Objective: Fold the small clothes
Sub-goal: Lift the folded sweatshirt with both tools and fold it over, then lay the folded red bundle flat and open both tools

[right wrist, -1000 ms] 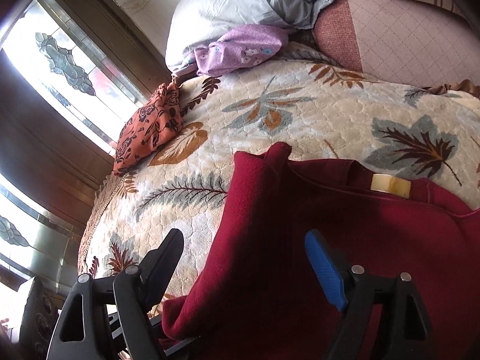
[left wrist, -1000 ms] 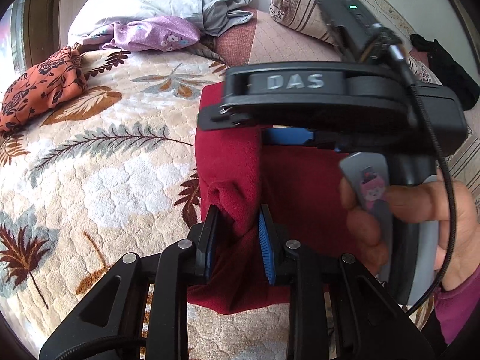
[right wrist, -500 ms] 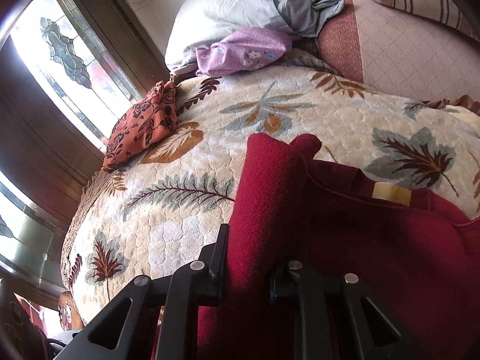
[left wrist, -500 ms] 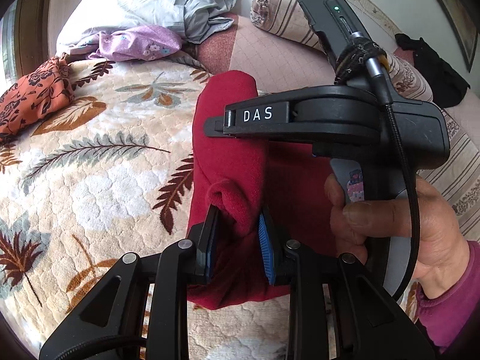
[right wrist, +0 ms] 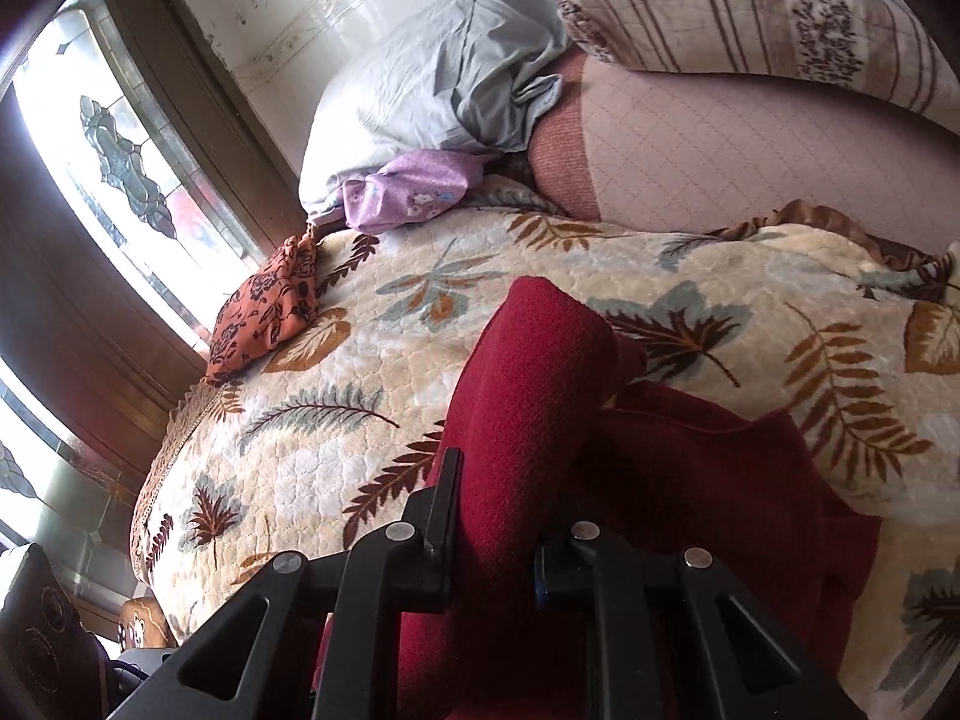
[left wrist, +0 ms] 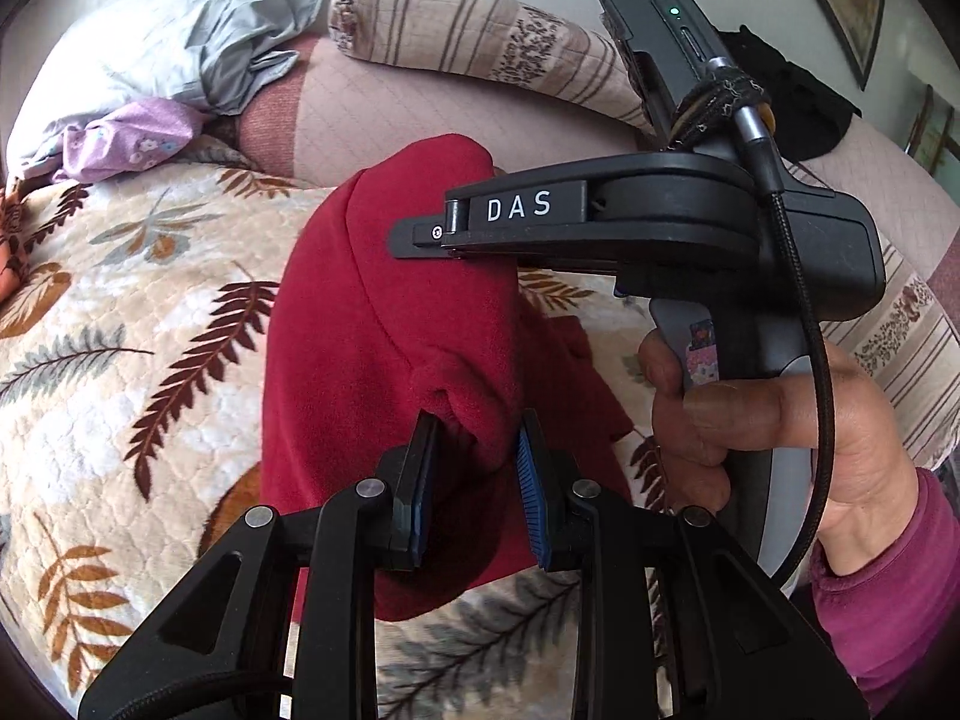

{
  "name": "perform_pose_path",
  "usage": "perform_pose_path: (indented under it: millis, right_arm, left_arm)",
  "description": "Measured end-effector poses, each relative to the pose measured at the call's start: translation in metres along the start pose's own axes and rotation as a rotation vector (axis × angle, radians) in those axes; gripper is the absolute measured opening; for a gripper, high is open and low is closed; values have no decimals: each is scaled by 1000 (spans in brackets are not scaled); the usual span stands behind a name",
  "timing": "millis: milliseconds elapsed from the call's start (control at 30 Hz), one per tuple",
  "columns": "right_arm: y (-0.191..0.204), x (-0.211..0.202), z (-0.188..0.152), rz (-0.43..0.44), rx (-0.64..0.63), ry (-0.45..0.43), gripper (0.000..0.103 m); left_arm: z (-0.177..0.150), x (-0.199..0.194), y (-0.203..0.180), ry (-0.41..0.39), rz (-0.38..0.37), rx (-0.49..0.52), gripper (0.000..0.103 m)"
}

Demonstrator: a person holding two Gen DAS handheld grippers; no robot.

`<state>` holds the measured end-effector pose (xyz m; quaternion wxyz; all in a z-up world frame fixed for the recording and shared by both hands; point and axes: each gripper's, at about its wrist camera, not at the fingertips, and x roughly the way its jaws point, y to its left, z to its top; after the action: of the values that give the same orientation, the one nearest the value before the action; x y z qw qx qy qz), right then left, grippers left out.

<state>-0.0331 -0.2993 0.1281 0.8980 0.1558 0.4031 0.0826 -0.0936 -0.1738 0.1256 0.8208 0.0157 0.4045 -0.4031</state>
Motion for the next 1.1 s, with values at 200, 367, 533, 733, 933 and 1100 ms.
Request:
perform_pose_path:
  millis: [200,367,533,733,933,1100]
  right_arm:
    - [-57,-33,-10,-44,69,-24,16]
    - [-100,-39,-25,-84,136,-11,16]
    - [-134,-12,-46,-134,209,49,16]
    - [-140,-12,-54,-148,245,48,39]
    - [-108,-44,-59,-195,145,13,50]
    - [-87,-57,-72,-205,109,7,50]
  left_arm:
    - [6,35,-48,44,-59,42,24]
    - [0,67,-65,108,-79,32,24]
    - [-9,88,-66,196,-42,26,24]
    - [-9,55,-48,160,-1,36,24]
    - [-16,22,-32,93,83,48,25]
    - [-19,16,-11,74,126,31,25]
